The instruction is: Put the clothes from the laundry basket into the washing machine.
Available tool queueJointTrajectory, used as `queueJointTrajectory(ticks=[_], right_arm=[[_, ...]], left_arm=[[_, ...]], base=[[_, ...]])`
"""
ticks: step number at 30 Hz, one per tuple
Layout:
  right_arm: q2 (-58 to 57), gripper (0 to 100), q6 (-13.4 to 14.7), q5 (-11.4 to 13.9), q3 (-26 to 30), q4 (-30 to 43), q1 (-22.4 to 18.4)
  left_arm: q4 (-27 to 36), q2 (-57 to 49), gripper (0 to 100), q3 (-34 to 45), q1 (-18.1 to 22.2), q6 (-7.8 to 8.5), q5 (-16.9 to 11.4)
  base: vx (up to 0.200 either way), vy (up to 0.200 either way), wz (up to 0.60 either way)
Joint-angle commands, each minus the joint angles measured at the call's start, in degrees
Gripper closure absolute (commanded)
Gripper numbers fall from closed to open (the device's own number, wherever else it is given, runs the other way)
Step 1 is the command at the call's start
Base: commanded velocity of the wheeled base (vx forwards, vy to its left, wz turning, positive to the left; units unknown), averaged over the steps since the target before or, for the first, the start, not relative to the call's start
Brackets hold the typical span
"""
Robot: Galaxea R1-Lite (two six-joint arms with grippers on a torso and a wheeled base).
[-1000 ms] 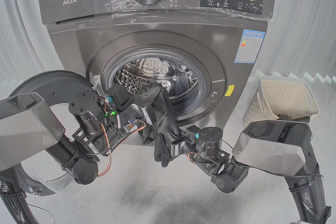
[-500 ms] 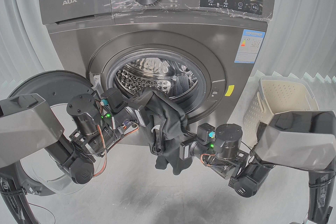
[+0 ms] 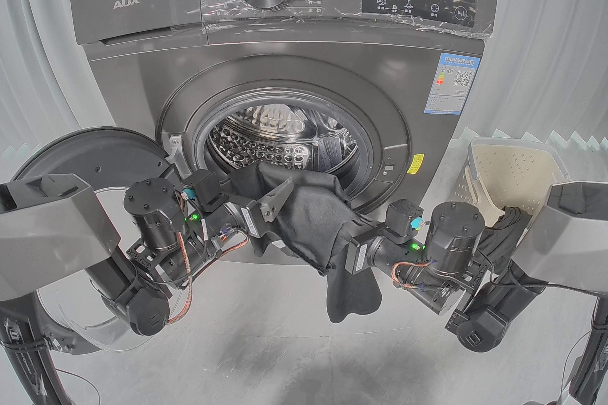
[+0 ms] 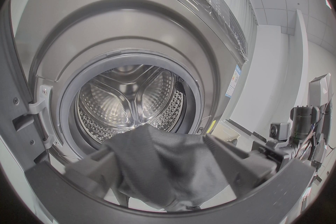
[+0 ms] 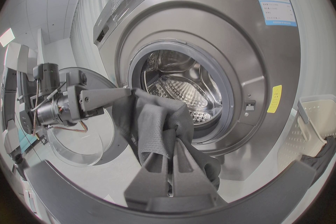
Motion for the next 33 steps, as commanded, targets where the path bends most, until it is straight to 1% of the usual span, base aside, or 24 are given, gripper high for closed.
queueJointTrajectory(ticks=[1, 7, 21, 22, 24, 27, 33], right_arm=[[-1.23, 100, -0.01, 0.06, 0.06, -0.06, -0.07], [-1.14, 100, -0.01, -0.03, -0.29, -0.06, -0.07], [-0.97, 100, -0.01, -0.21, -1.25, 0.03, -0.34], [-0.88, 100, -0.01, -0.38, -1.61, 0.12, -0.16], [-0.88, 100, -0.01, -0.38, -1.87, 0.21, -0.16], [-0.97, 100, -0.01, -0.56, -3.10, 0.47, -0.25], [-0.79, 100, -0.09, -0.65, -4.68, 0.82, -0.34]], left_arm=[[-0.02, 0.98, 0, -0.01, 0.34, 0.12, 0.10], [-0.02, 1.16, 0, 0.25, 0.87, 0.12, 0.10], [-0.02, 0.81, 0, 4.64, 0.70, -0.23, -0.25], [-0.02, 0.98, 0, 4.82, 0.34, -0.67, -0.34], [-0.02, 0.98, 0, 5.43, 0.08, -0.94, -0.43], [0.07, 1.07, 0, 6.84, -0.54, -0.94, -0.52], [0.07, 2.21, 0, 9.39, -0.45, -0.85, -0.52]], base=[[0.000, 0.000, 0.00], [0.000, 0.000, 0.00], [0.000, 0.000, 0.00], [0.000, 0.000, 0.00], [0.000, 0.000, 0.00], [0.000, 0.000, 0.00], [0.000, 0.000, 0.00]])
